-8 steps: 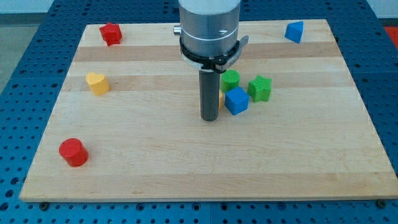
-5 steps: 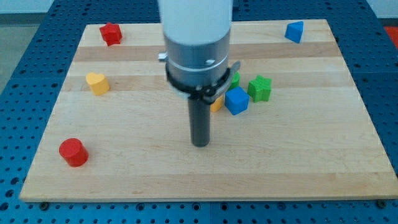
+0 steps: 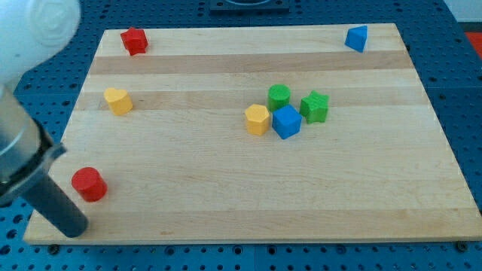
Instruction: Slide red circle towards center
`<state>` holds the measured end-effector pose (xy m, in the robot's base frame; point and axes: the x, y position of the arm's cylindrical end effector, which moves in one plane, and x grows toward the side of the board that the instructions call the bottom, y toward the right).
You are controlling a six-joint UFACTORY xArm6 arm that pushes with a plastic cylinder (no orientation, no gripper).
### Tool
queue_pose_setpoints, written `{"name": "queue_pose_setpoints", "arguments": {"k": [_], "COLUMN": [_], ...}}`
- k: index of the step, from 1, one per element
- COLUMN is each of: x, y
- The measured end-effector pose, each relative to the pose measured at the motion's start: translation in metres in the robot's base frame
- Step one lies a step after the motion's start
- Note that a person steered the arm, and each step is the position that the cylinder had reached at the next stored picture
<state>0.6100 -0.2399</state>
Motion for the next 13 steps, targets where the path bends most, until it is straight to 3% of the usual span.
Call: {"name": "queue_pose_setpoints", "arguments": {"k": [4, 8, 12, 13], "x": [-0.070, -0.094, -0.200, -0.208], "y": [-0.005, 0.065, 0.092, 0.097]}}
